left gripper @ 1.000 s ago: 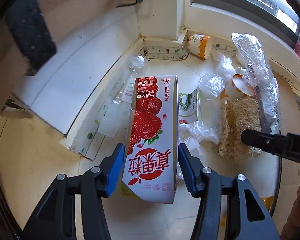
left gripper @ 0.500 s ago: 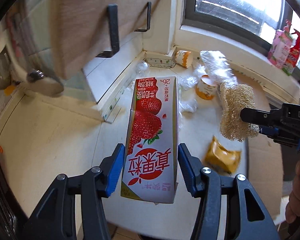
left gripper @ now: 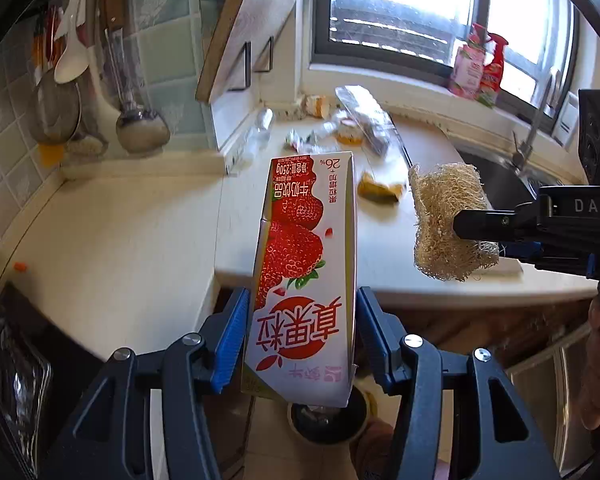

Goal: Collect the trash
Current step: 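Carry the carton and loofah down over the bin and open both grippers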

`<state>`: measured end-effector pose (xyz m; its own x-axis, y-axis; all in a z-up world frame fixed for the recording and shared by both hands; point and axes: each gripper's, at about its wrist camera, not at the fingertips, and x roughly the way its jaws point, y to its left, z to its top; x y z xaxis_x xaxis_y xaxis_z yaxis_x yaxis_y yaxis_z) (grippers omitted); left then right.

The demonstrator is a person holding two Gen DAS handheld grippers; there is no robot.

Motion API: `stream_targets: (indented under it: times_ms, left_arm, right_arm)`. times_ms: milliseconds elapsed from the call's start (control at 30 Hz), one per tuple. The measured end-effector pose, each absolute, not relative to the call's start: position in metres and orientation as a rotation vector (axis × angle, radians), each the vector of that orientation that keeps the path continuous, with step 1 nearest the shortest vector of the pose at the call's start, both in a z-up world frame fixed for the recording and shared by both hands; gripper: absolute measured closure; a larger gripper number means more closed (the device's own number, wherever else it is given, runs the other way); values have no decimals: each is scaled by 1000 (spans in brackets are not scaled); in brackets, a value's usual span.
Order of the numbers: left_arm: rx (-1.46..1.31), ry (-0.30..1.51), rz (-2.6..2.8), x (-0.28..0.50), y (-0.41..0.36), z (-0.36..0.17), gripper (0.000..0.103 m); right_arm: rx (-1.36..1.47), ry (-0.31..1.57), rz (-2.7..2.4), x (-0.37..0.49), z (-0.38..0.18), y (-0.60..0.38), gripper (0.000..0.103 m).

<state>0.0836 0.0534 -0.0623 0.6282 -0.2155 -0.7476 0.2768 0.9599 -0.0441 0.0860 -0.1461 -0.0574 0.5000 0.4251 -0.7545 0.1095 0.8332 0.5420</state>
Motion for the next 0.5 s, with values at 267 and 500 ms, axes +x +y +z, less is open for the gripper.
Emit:
stream_targets:
  times_ms: [267, 500]
  left_arm:
    - [100, 923, -330, 8, 84, -99, 51]
    - [100, 1063, -325, -17, 91, -145, 51]
  right_arm:
    - [502, 1178, 155, -2, -96, -119, 67]
    - [514, 1329, 104, -23, -157, -126, 67]
